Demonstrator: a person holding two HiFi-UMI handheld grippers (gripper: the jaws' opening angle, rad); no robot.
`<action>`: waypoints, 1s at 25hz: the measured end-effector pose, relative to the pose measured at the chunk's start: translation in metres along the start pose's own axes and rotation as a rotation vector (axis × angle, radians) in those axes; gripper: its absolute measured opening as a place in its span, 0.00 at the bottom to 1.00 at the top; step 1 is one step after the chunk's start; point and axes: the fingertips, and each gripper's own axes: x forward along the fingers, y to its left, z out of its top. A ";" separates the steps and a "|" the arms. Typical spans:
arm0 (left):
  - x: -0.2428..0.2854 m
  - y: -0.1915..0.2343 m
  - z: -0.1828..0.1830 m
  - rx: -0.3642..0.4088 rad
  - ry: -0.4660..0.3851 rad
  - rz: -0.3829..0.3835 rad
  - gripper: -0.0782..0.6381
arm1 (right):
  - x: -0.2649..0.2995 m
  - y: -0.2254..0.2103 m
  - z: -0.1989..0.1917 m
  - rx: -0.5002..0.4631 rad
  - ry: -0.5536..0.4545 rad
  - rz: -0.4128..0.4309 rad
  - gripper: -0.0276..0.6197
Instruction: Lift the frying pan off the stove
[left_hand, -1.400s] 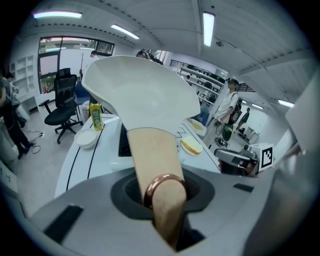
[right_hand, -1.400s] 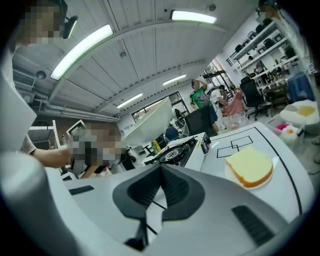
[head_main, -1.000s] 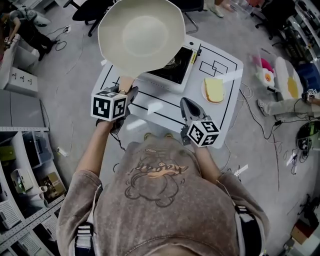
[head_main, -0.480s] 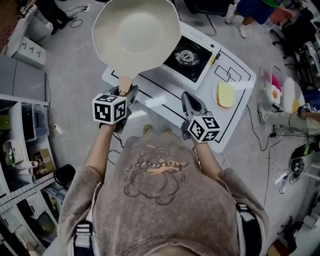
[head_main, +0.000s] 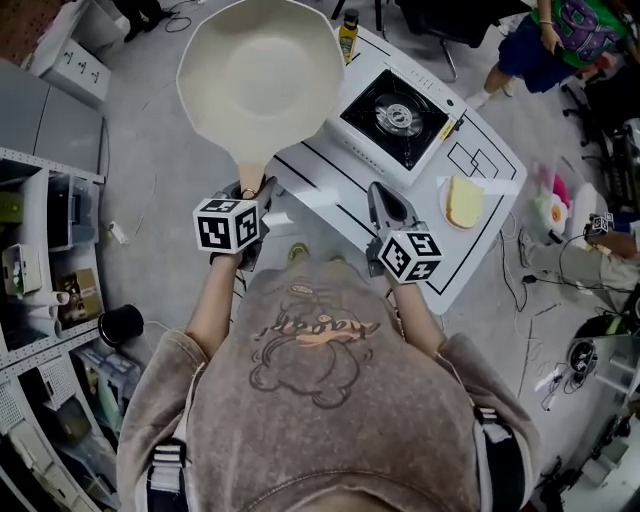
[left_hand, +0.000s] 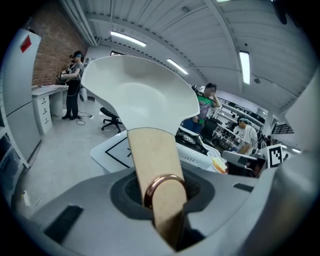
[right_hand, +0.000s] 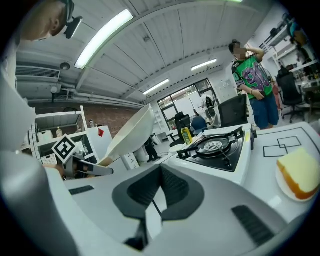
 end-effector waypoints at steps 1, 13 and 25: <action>-0.001 0.002 -0.004 -0.016 0.002 0.006 0.25 | 0.001 0.001 -0.001 -0.003 0.004 0.002 0.03; -0.002 0.028 -0.040 -0.110 0.031 0.053 0.25 | 0.012 0.003 -0.012 -0.023 0.042 0.009 0.03; 0.005 0.034 -0.043 -0.139 0.051 0.040 0.25 | 0.017 0.004 -0.016 -0.024 0.059 0.007 0.03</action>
